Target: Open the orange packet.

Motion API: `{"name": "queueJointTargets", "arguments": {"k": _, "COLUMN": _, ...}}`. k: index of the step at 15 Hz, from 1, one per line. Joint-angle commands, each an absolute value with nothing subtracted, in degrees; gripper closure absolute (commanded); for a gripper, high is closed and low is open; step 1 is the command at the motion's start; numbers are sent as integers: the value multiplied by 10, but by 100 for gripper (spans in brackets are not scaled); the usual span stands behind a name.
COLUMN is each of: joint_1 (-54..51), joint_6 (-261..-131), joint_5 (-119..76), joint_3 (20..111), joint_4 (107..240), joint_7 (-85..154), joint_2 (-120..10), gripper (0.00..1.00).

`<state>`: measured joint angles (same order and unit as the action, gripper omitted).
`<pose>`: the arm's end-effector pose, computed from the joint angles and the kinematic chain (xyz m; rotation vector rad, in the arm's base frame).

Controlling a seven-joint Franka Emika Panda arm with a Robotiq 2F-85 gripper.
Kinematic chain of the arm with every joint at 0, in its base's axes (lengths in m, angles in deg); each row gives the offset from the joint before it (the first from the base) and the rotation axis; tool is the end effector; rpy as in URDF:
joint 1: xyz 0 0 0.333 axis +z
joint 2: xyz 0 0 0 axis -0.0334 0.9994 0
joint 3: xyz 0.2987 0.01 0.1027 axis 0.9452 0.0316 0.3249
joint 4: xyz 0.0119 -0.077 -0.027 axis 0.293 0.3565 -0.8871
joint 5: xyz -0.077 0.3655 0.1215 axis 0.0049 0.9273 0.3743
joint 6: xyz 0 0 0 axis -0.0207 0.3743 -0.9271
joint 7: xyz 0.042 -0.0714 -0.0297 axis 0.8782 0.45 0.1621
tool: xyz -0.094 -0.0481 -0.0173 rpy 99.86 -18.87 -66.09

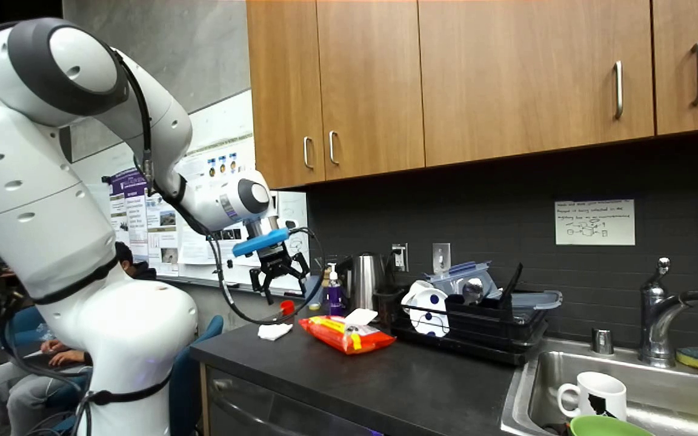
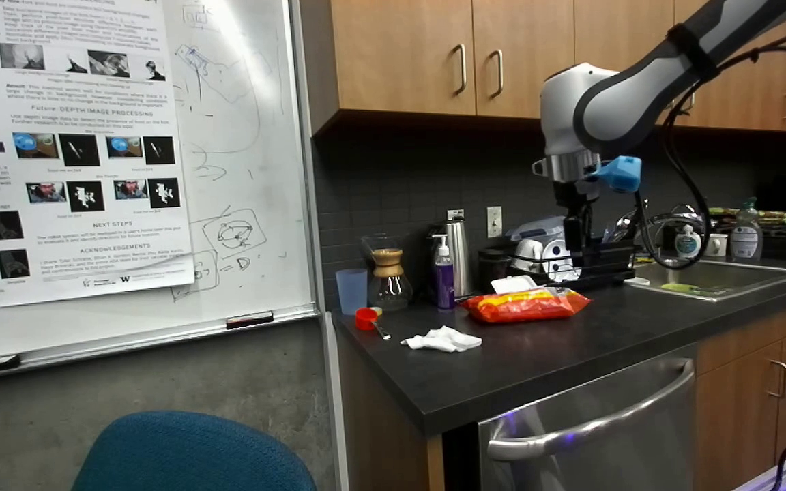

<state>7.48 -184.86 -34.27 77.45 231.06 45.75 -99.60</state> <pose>0.3716 0.1017 0.4169 2.7371 0.7739 0.0791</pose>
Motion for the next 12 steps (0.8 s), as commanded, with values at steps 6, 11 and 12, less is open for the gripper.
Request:
{"name": "queueJointTargets", "arguments": {"k": 6, "joint_1": 68, "joint_6": -1843, "joint_5": -321, "joint_3": 812, "joint_4": 2319, "joint_7": 306, "joint_2": -997, "gripper": 0}}
{"name": "queueJointTargets", "arguments": {"k": 11, "joint_1": 67, "joint_6": -1843, "joint_5": -321, "joint_3": 811, "joint_4": 2319, "joint_7": 308, "joint_2": -997, "gripper": 0}}
{"name": "queueJointTargets", "arguments": {"k": 12, "joint_1": 67, "joint_6": -1843, "joint_5": -321, "joint_3": 811, "joint_4": 2319, "joint_7": 308, "joint_2": -997, "gripper": 0}}
